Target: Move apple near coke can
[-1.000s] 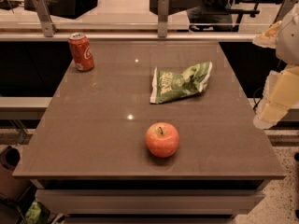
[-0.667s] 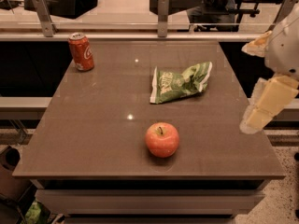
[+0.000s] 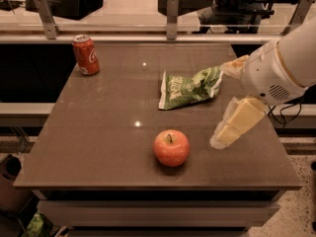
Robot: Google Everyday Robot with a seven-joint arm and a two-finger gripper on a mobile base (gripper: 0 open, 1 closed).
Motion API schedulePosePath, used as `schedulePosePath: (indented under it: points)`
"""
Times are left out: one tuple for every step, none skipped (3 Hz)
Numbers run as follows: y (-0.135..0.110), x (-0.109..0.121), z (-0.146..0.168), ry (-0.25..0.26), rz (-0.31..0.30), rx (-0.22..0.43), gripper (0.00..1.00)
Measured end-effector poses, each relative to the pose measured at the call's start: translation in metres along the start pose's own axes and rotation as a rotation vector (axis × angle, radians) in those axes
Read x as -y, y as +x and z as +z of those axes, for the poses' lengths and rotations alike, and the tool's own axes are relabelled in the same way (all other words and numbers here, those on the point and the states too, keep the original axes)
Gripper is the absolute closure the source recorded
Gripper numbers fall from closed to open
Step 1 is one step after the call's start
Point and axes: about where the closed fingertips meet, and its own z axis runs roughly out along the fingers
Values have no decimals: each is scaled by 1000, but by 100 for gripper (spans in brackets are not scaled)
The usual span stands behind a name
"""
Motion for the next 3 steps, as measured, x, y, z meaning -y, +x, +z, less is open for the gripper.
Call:
schedulePosePath:
  points:
    - [-17, -6, 34, -38, 13, 101, 0]
    - [-22, -13, 62, -76, 37, 171, 0]
    - [-14, -24, 85, -113, 78, 219, 0]
